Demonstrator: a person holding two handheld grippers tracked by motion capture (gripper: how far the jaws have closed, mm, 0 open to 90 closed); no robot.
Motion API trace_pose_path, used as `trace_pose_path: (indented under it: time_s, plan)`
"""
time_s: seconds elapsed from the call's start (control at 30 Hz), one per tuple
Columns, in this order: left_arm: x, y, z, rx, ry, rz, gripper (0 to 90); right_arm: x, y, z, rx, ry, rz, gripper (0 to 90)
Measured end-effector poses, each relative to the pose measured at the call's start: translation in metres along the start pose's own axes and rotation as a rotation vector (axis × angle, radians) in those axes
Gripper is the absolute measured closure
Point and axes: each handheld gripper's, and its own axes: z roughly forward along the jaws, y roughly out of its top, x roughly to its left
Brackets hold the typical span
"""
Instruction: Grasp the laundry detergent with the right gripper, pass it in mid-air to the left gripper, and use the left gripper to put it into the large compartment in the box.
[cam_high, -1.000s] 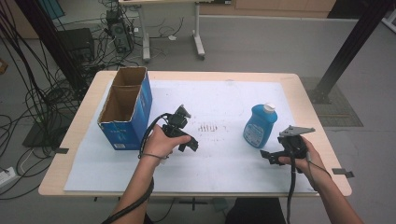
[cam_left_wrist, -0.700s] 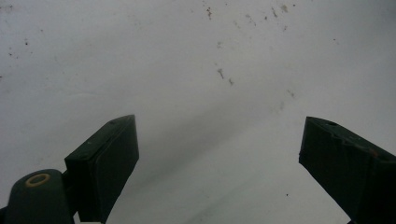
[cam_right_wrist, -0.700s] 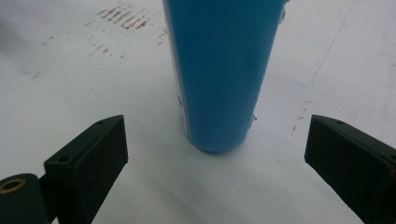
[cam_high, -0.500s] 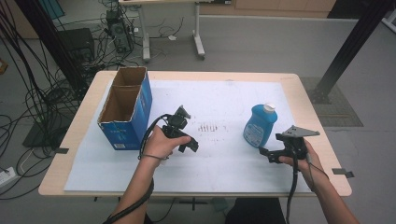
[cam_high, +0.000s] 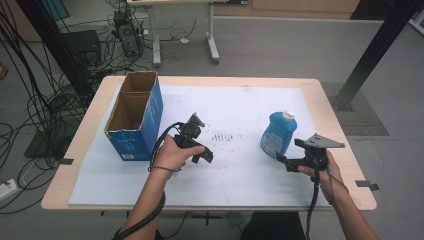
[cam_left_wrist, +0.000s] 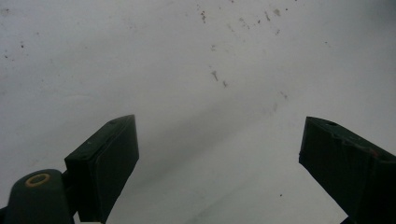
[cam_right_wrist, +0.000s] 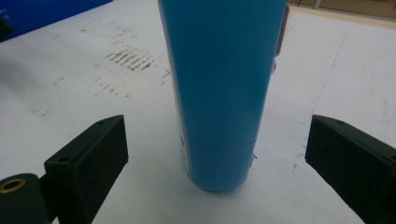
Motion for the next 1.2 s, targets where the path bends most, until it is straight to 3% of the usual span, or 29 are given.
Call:
trace_pose_path:
  time_s: [0.23,0.57,1.2]
  plan:
    - [0.001,-0.001,-0.003,-0.008,0.0,-0.006,12.3,0.0,0.001,0.001,-0.043,0.002,-0.002,5.8]
    - [0.002,-0.001,-0.005,-0.011,0.001,-0.009,12.3,0.001,0.002,0.004,-0.059,0.005,-0.004,5.8]
    - [0.002,-0.002,-0.006,-0.014,-0.01,-0.007,12.2,0.003,0.011,0.025,-0.093,0.004,-0.015,5.8]
